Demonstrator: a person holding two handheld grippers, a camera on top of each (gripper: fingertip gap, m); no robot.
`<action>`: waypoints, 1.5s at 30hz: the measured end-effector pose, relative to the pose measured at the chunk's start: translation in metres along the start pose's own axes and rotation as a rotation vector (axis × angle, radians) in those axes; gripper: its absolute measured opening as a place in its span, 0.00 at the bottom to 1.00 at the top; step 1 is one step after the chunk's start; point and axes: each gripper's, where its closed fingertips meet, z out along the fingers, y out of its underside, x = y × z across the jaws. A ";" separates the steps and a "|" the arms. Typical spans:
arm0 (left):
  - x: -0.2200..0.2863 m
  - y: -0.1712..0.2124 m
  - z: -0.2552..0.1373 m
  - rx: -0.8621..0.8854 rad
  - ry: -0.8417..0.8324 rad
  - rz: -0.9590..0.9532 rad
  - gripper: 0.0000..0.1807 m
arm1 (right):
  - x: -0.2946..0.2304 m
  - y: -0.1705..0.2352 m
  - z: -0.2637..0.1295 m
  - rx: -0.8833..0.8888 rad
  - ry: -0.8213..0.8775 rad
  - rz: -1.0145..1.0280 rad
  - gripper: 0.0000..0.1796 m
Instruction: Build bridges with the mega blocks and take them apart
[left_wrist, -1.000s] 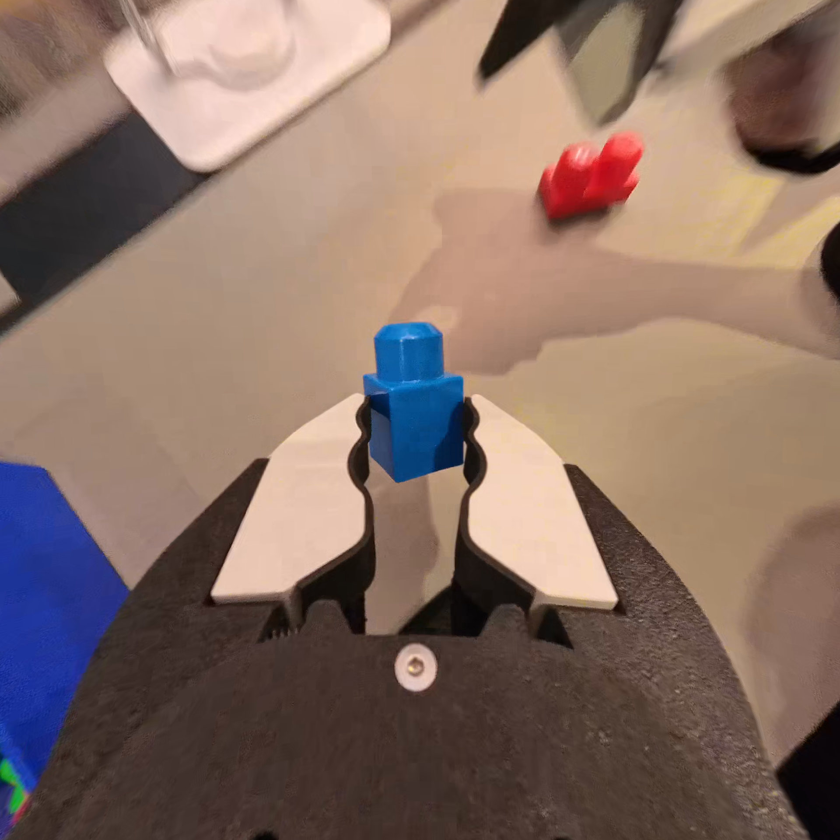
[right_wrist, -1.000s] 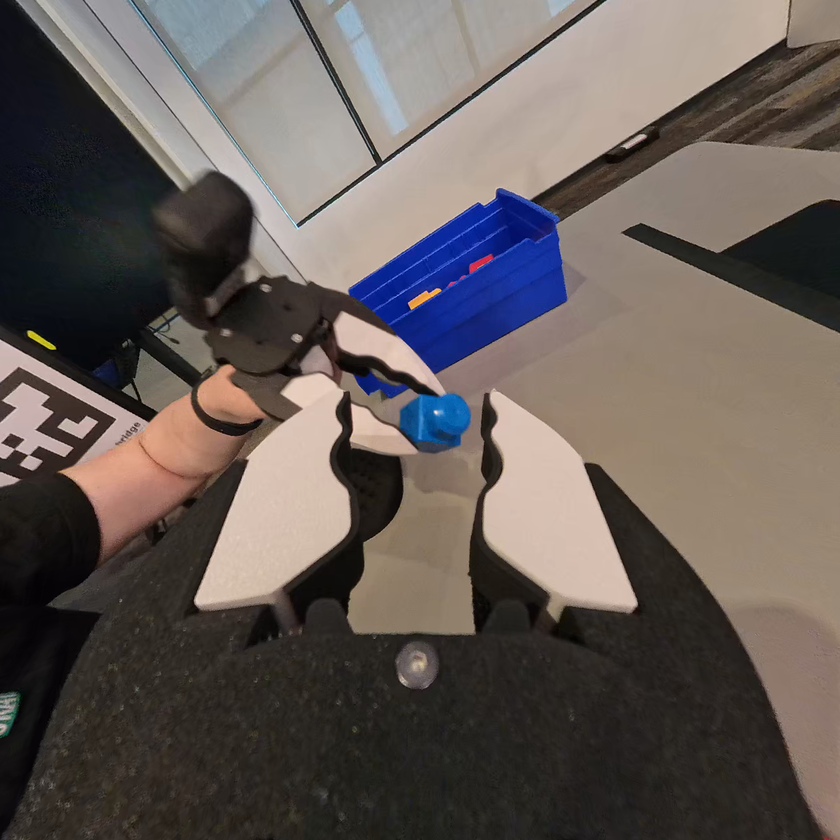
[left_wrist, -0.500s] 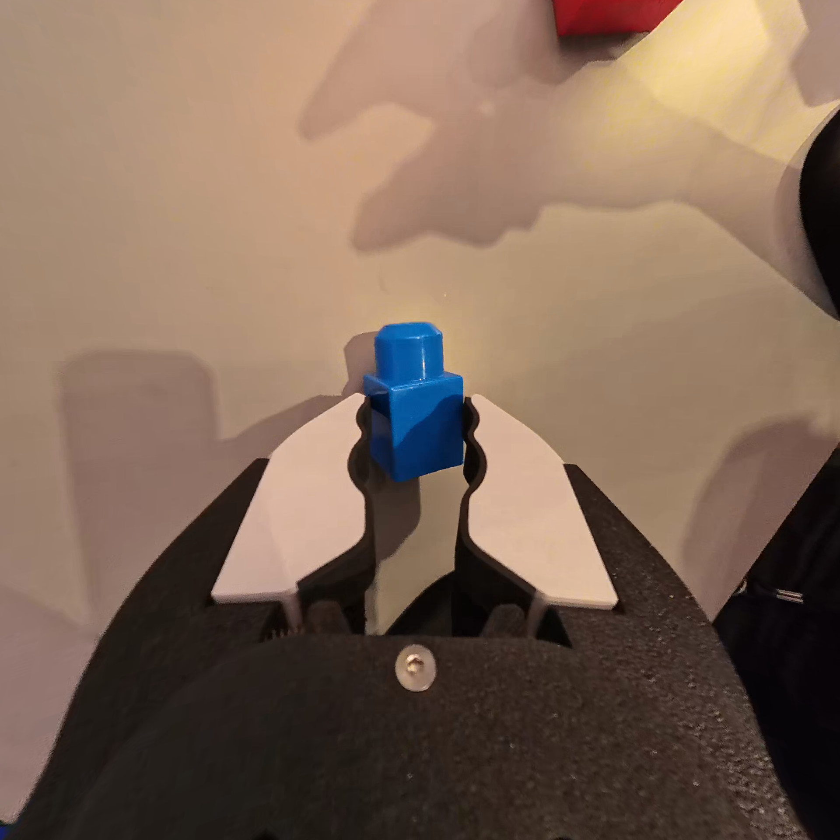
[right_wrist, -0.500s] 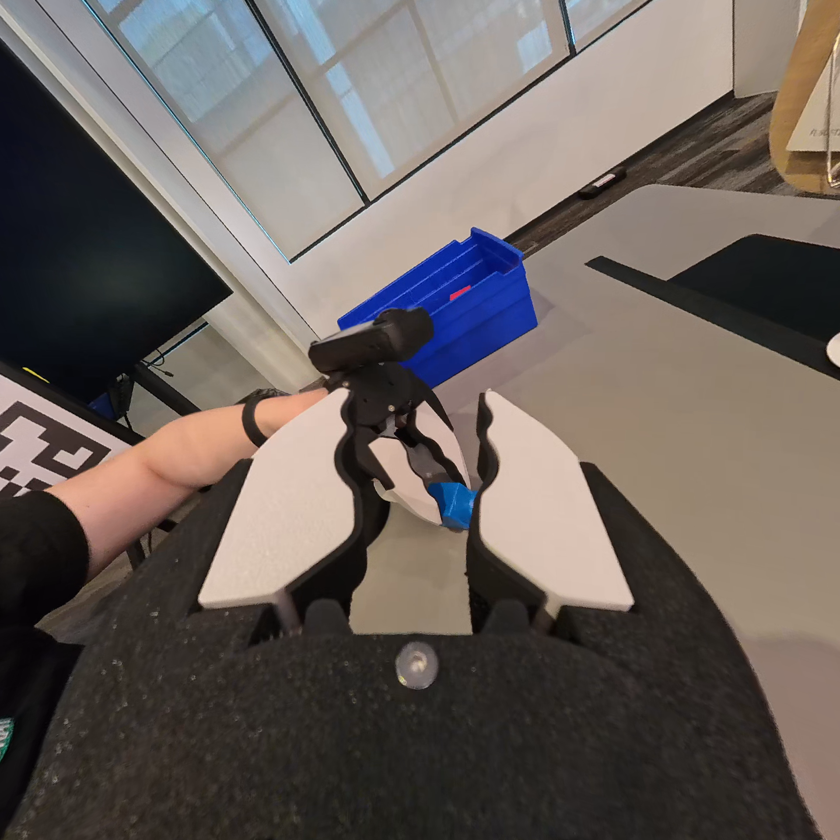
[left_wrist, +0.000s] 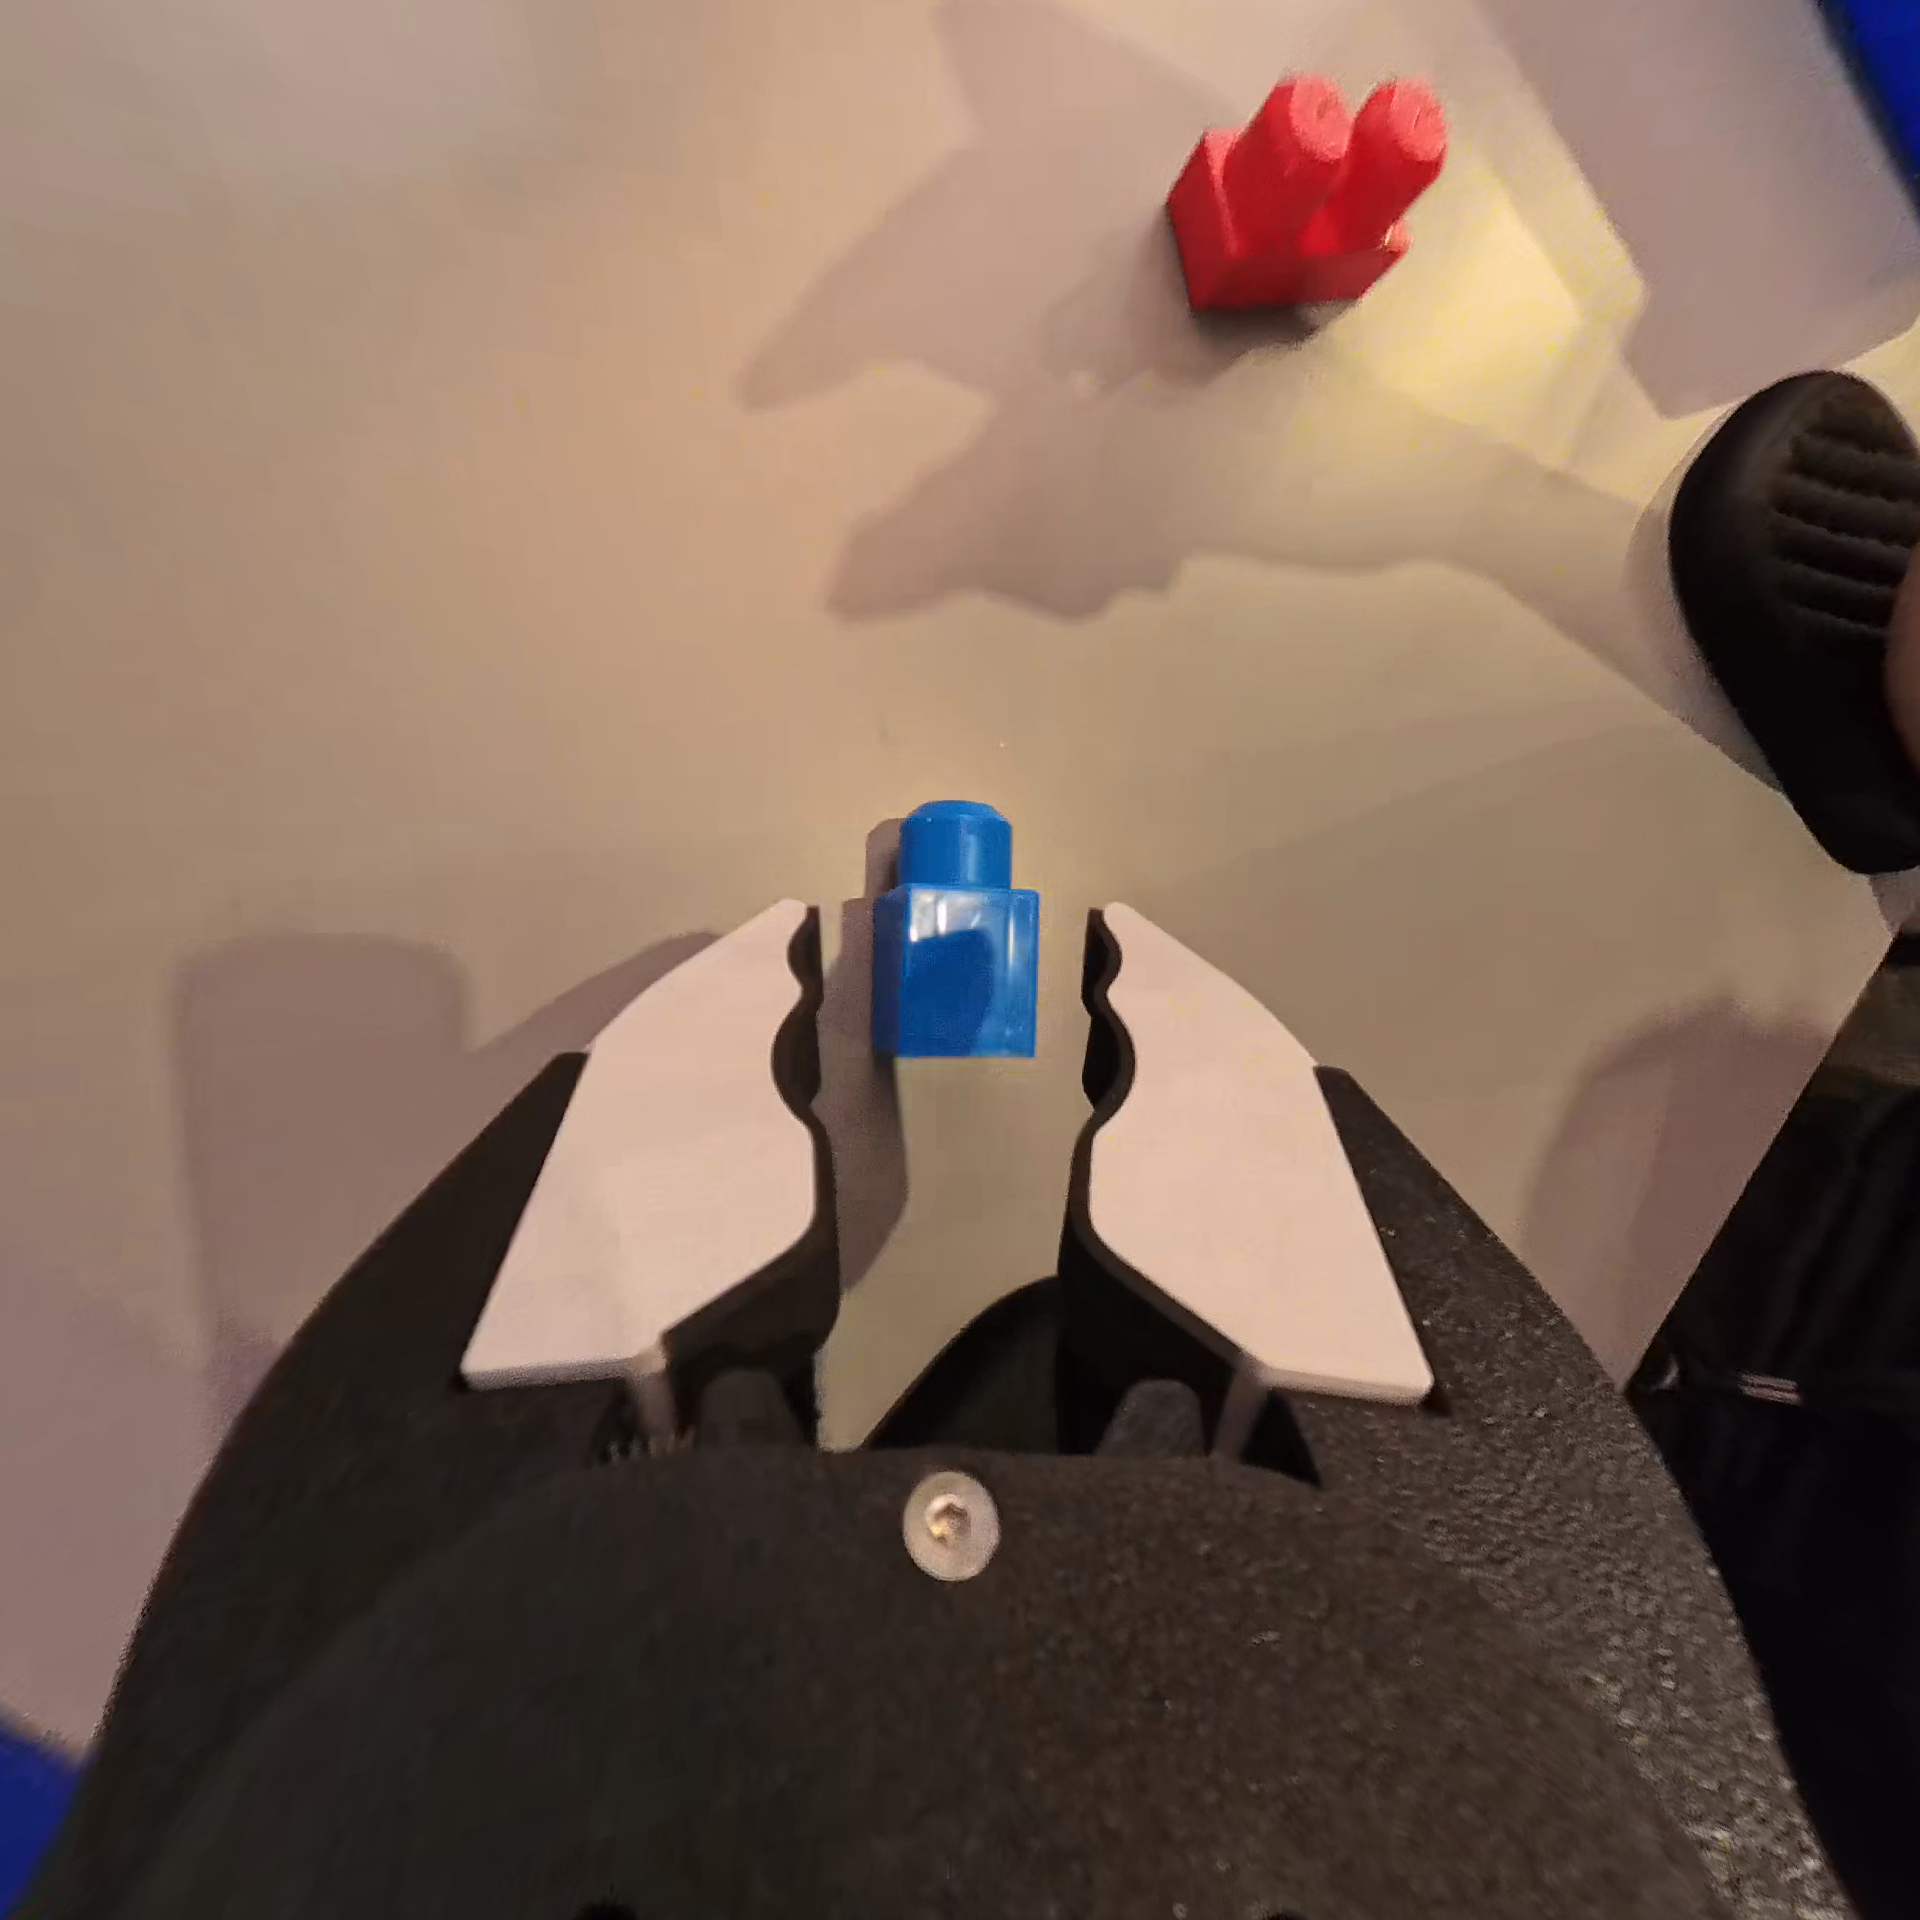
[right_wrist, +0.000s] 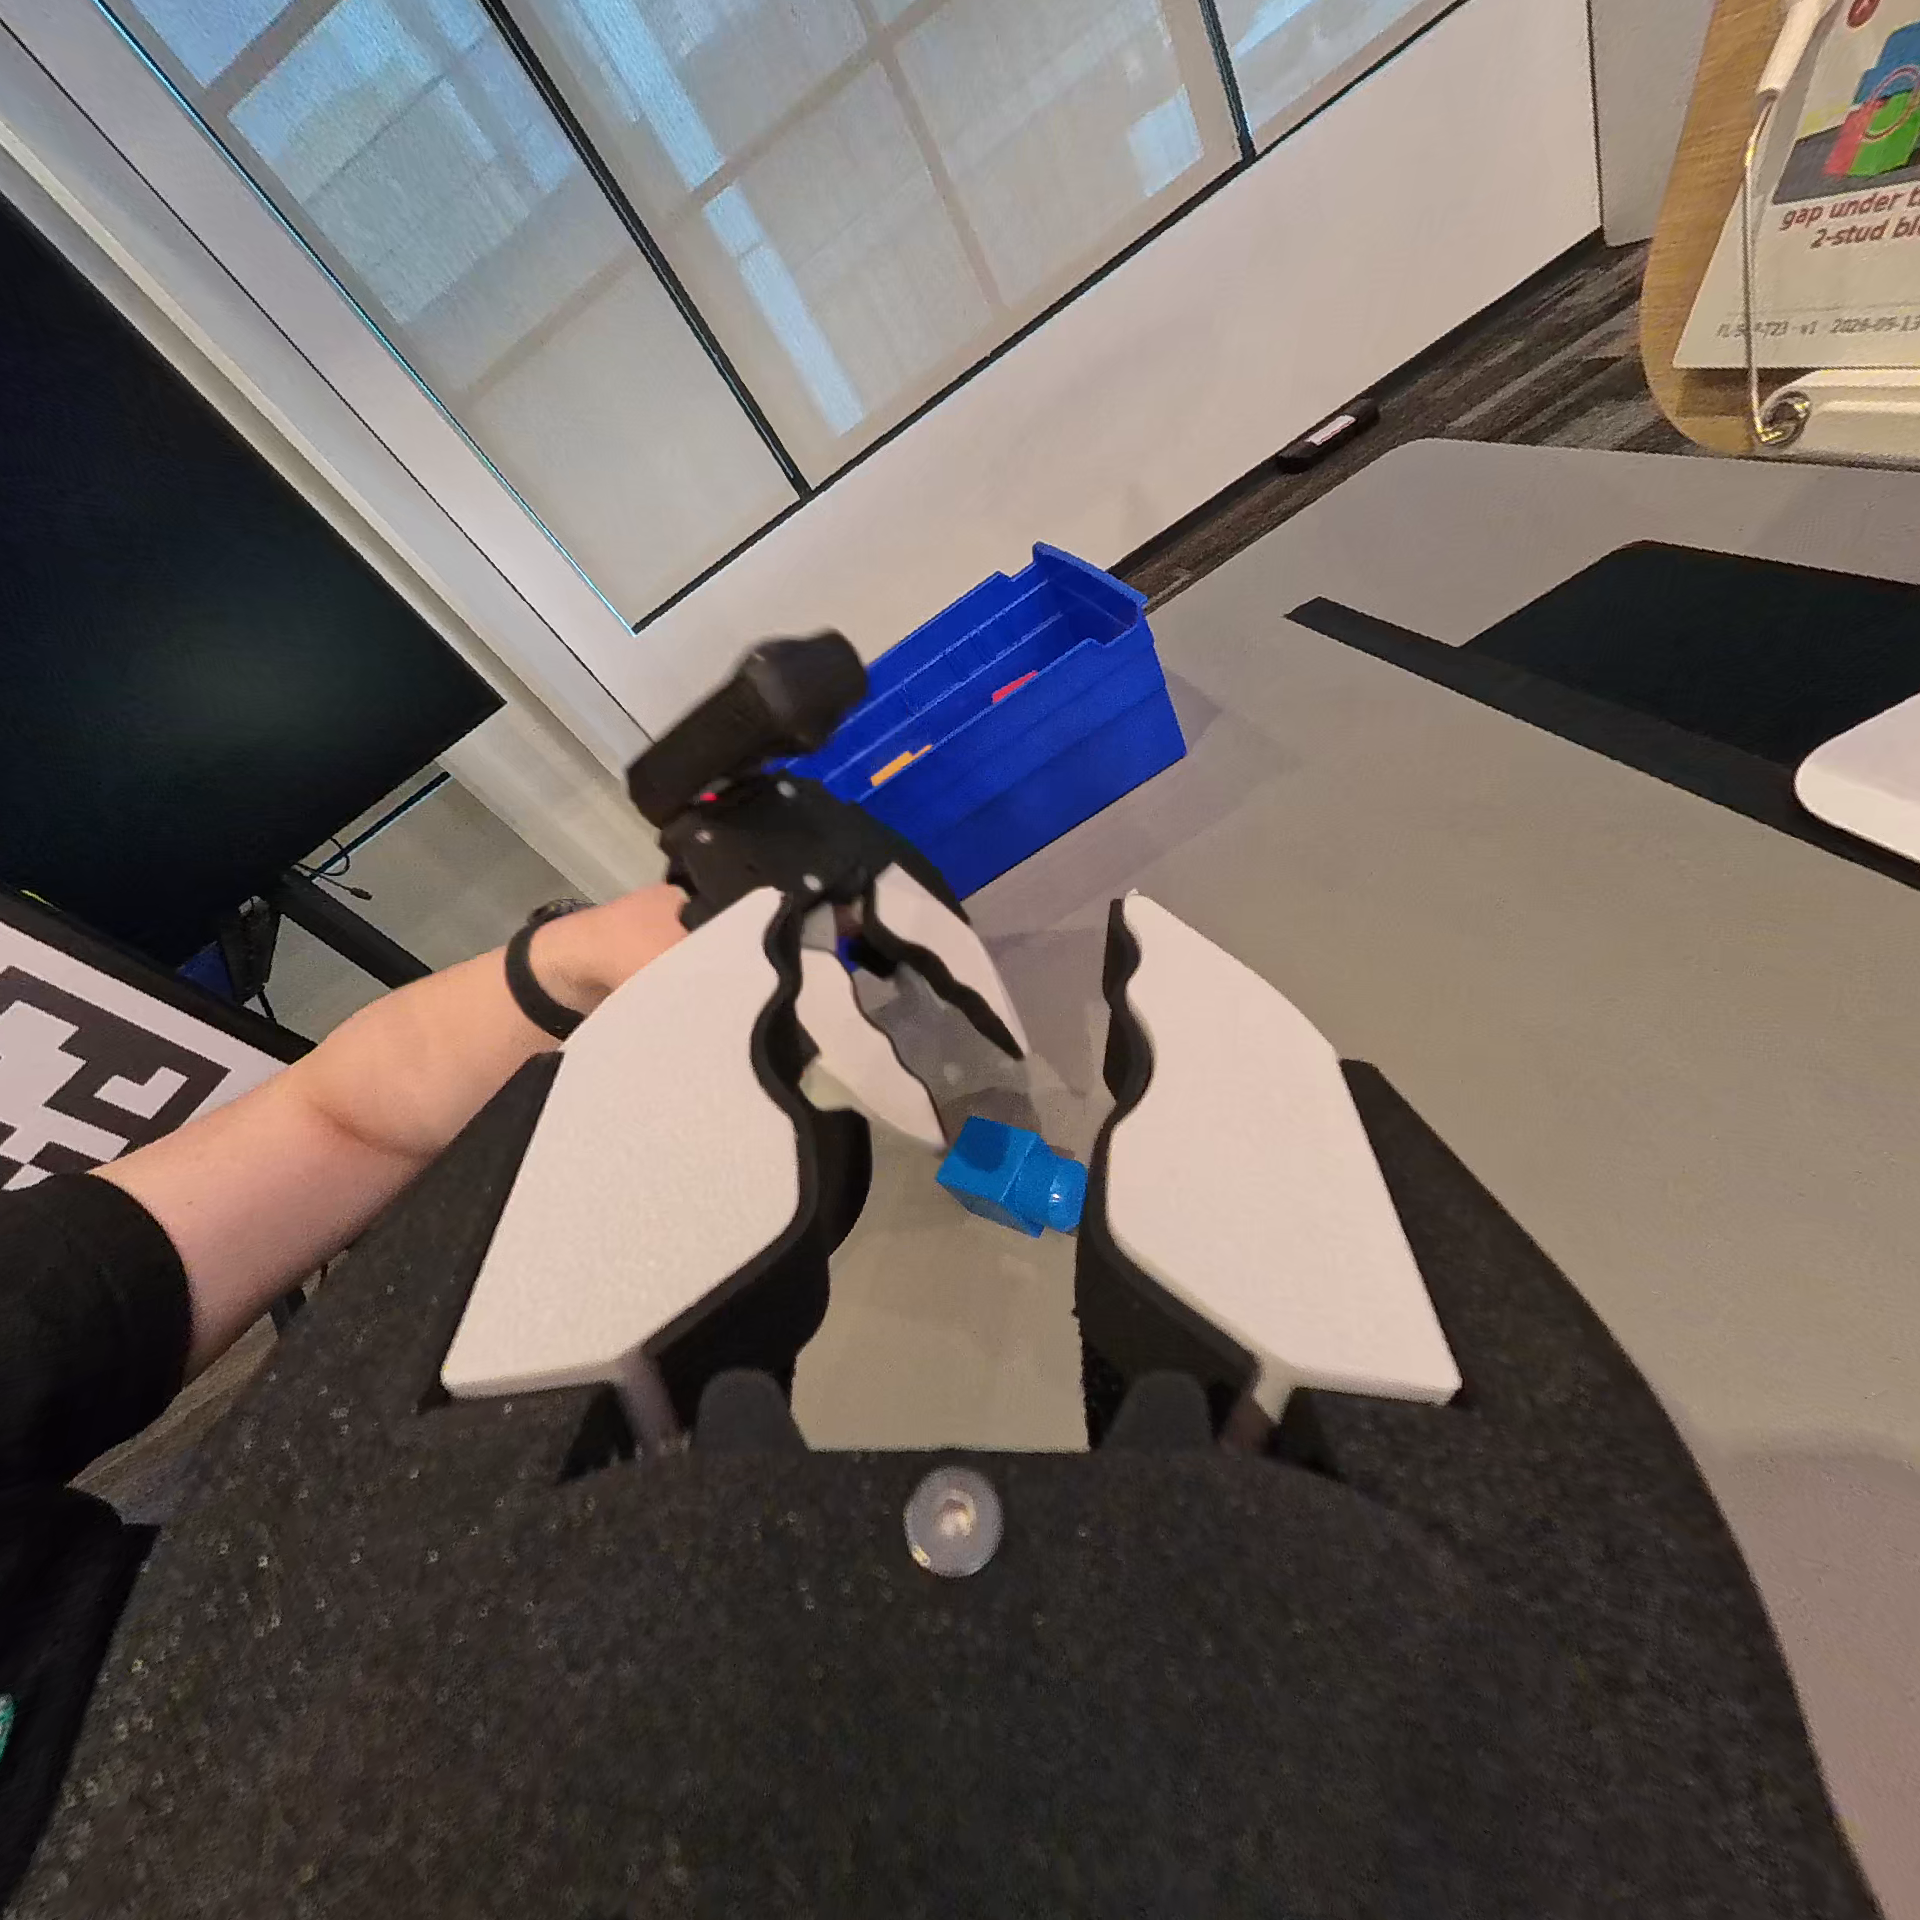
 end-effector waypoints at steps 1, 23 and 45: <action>-0.003 -0.004 -0.015 0.032 -0.034 0.009 0.26 | 0.000 0.000 -0.001 0.001 -0.001 0.002 0.31; -0.260 0.130 -0.197 0.012 -0.622 -0.703 0.26 | 0.018 0.004 -0.006 -0.007 0.029 0.039 0.31; -0.292 0.140 -0.176 -0.029 -0.646 -0.971 0.25 | 0.022 -0.001 -0.012 0.007 0.026 0.052 0.31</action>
